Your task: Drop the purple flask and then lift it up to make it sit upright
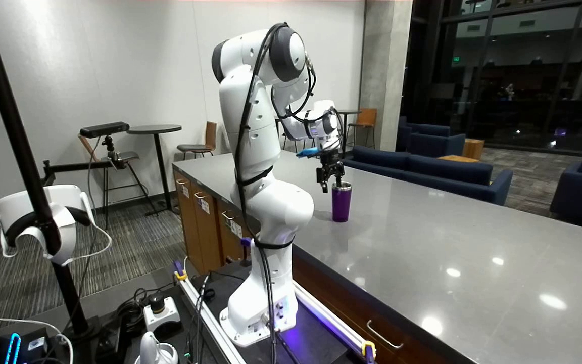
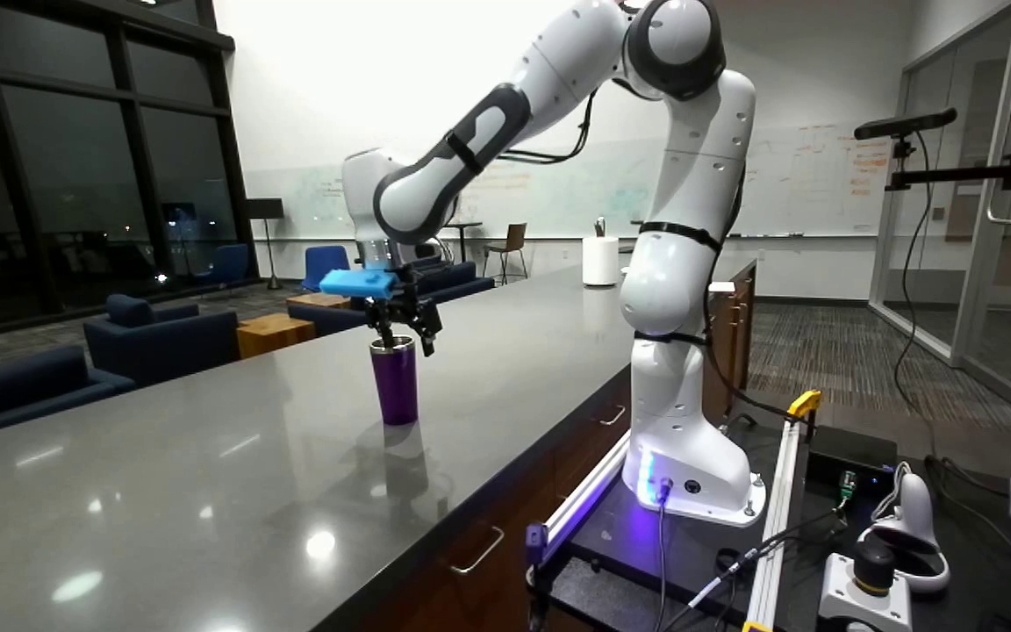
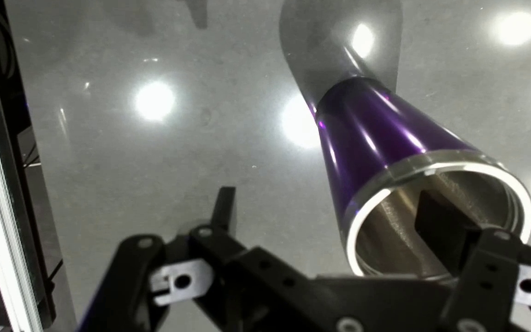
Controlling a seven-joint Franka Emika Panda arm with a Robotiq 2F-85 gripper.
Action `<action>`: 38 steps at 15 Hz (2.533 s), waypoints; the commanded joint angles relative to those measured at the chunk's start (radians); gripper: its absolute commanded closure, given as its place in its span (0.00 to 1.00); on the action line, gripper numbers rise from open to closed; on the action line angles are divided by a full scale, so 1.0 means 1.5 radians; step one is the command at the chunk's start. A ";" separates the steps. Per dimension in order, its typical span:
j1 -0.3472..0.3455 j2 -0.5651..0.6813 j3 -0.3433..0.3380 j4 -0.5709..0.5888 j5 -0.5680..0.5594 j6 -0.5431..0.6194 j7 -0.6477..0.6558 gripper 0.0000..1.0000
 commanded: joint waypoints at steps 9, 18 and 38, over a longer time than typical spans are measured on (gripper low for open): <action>0.060 0.080 0.005 0.107 -0.048 -0.121 -0.042 0.00; 0.094 0.105 -0.002 0.143 0.043 -0.061 -0.237 0.00; 0.095 0.208 -0.028 0.184 -0.044 -0.086 0.018 0.00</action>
